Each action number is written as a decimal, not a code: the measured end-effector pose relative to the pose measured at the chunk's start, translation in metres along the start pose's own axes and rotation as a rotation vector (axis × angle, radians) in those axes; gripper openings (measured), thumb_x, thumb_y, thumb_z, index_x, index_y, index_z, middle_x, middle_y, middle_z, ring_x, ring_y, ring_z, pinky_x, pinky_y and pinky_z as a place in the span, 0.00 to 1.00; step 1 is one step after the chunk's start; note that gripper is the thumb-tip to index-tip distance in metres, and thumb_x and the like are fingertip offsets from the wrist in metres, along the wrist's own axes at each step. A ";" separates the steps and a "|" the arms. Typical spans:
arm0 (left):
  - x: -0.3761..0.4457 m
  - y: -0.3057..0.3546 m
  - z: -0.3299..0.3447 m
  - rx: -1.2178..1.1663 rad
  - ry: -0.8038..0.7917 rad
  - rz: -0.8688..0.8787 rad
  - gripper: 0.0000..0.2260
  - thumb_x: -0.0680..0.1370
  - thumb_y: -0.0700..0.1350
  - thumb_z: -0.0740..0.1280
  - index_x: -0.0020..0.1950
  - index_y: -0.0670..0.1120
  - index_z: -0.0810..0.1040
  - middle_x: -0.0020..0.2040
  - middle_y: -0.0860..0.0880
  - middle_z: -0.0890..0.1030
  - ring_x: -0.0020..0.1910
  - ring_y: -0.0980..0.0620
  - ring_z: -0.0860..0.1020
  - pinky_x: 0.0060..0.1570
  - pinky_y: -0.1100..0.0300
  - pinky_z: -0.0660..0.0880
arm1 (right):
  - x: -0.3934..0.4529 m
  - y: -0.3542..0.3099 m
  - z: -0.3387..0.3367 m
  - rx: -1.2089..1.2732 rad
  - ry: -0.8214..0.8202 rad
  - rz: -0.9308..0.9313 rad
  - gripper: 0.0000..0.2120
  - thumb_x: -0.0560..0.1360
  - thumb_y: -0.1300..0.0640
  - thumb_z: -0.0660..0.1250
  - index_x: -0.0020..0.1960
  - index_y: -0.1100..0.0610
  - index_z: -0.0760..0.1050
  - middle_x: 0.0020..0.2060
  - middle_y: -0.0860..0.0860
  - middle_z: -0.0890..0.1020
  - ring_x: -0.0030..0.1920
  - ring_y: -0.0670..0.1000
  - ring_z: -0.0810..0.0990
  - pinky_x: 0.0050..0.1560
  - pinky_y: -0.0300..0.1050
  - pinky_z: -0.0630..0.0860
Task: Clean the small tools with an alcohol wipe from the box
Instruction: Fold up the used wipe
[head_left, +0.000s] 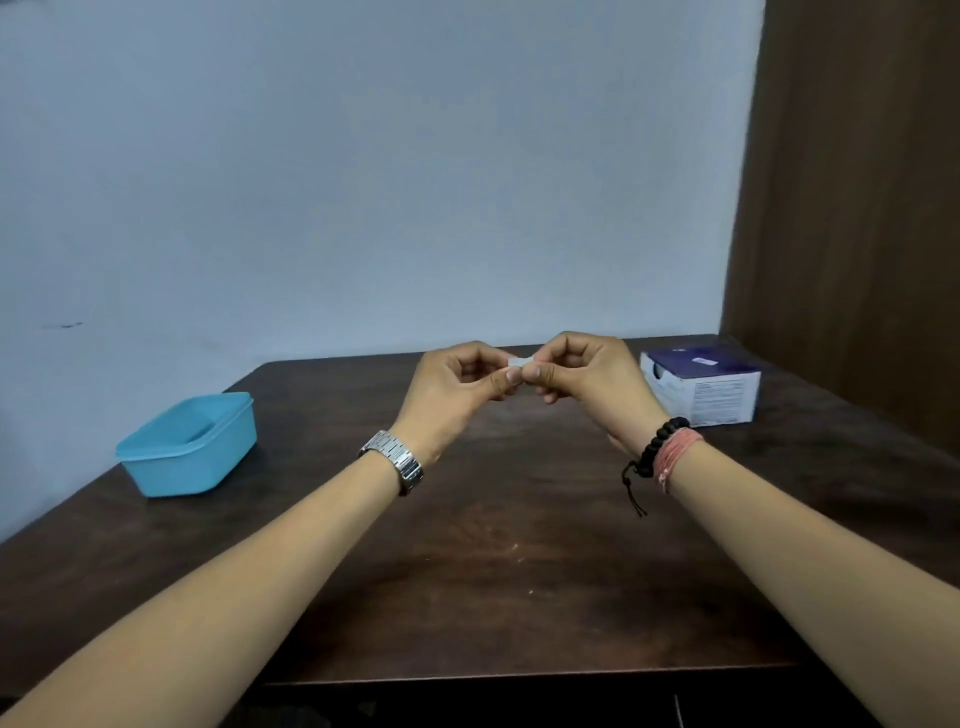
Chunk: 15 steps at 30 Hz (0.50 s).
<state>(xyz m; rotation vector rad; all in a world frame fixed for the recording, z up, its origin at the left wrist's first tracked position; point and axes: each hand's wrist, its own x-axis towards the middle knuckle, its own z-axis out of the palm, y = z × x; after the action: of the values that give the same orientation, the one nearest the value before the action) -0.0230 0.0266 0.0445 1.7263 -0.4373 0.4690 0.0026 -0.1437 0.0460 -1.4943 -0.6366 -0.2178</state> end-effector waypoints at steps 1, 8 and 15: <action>-0.002 0.006 0.009 0.011 -0.015 0.015 0.03 0.73 0.38 0.73 0.45 0.40 0.82 0.38 0.48 0.84 0.37 0.55 0.81 0.41 0.64 0.78 | -0.007 -0.008 -0.010 -0.025 0.003 -0.019 0.06 0.69 0.65 0.75 0.37 0.60 0.78 0.32 0.49 0.84 0.32 0.47 0.80 0.35 0.38 0.78; -0.042 0.057 0.127 -0.002 -0.220 0.205 0.03 0.73 0.42 0.74 0.44 0.44 0.83 0.39 0.48 0.85 0.39 0.49 0.83 0.44 0.54 0.80 | -0.120 -0.071 -0.106 -0.151 0.162 -0.095 0.07 0.68 0.64 0.73 0.41 0.64 0.75 0.32 0.53 0.82 0.33 0.47 0.82 0.36 0.38 0.79; -0.126 0.103 0.292 -0.129 -0.536 0.344 0.02 0.73 0.44 0.73 0.44 0.46 0.84 0.38 0.52 0.85 0.38 0.55 0.83 0.43 0.54 0.81 | -0.300 -0.116 -0.208 -0.363 0.481 -0.055 0.05 0.71 0.65 0.70 0.44 0.61 0.75 0.38 0.55 0.82 0.36 0.48 0.80 0.40 0.40 0.78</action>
<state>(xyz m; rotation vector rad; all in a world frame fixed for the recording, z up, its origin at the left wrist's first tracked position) -0.1621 -0.2749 0.0084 1.6429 -1.1368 0.2048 -0.2491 -0.4284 0.0006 -1.6884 -0.2559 -0.7422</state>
